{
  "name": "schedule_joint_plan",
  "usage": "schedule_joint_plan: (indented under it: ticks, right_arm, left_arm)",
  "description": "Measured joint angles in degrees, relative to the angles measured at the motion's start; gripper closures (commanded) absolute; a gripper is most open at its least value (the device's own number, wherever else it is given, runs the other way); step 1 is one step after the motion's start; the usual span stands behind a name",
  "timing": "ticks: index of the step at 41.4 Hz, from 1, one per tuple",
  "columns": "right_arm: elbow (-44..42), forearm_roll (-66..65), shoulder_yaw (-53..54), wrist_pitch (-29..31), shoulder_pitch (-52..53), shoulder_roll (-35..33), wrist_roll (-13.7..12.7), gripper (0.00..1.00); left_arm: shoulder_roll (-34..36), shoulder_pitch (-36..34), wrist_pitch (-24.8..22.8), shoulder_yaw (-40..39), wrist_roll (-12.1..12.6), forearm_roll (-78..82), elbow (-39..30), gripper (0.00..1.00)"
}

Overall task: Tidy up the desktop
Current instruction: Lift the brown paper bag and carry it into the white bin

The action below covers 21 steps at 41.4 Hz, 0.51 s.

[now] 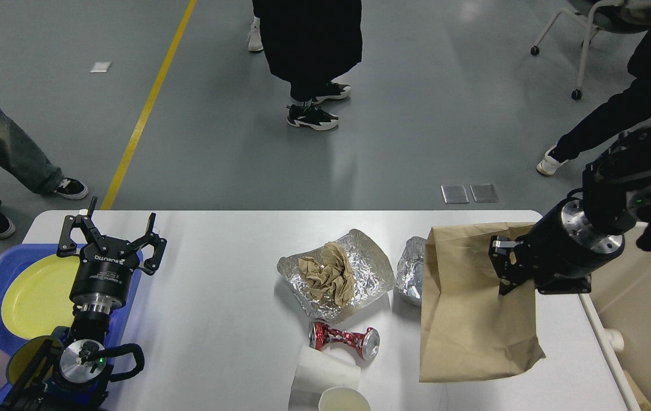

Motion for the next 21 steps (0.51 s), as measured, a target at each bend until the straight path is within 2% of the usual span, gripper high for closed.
schedule_joint_plan:
  ticks: [5, 8, 16, 21]
  right_arm:
    - [1.3, -0.5, -1.1, 6.0, 6.1, 0.1, -0.1, 1.0]
    - [1.5, -0.7, -1.9, 7.6, 7.6, 0.2, -0.1, 1.0]
    - [1.0, -0.8, -3.8, 6.0, 7.9, 0.0, 0.0, 1.0]
    - [-0.9, -0.8, -9.7, 1.6, 7.7, 0.0, 0.0, 1.0]
  left_arm:
    - [0.0, 0.0, 0.0, 0.0, 0.0, 0.0, 0.0, 0.03]
    - [0.0, 0.0, 0.0, 0.0, 0.0, 0.0, 0.0, 0.03]
    - [0.0, 0.0, 0.0, 0.0, 0.0, 0.0, 0.0, 0.03]
    - [0.0, 0.0, 0.0, 0.0, 0.0, 0.0, 0.0, 0.03]
